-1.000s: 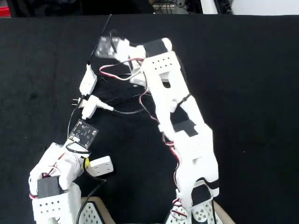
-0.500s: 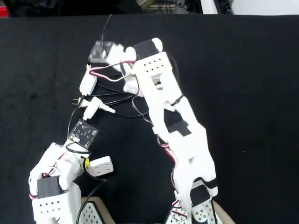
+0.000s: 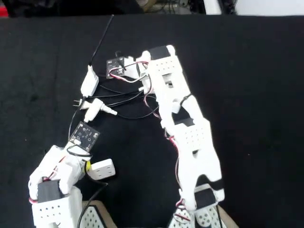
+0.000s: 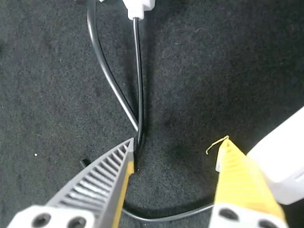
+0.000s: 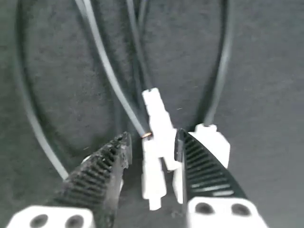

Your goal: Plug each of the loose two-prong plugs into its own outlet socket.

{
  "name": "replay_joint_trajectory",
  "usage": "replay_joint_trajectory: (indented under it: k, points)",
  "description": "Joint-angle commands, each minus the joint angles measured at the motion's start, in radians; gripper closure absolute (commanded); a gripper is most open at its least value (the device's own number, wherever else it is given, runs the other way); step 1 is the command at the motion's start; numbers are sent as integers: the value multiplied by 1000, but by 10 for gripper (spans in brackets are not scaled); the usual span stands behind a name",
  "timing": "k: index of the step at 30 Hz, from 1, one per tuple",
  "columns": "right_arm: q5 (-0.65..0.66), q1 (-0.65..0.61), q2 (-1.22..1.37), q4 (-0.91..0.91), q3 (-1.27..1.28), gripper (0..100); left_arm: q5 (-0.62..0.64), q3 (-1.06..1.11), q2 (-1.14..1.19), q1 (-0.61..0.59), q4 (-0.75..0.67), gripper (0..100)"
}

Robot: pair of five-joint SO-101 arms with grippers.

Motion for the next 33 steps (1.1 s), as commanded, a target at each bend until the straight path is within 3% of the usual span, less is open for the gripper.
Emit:
replay_joint_trajectory:
  k: [1,9,14,30,33]
  points:
    - [21,29,-1,-46,-7,850,-11,-5,0,-2,6,722]
    - [40,32,5,-54,1,858,-11,-5,0,-2,6,722]
    - [43,37,36,-81,-1,933,-11,-5,0,-2,6,722]
    - [60,54,70,-101,4,917,-11,-5,0,-5,8,722]
    - [60,54,64,-100,4,992,-11,-5,0,-4,8,722]
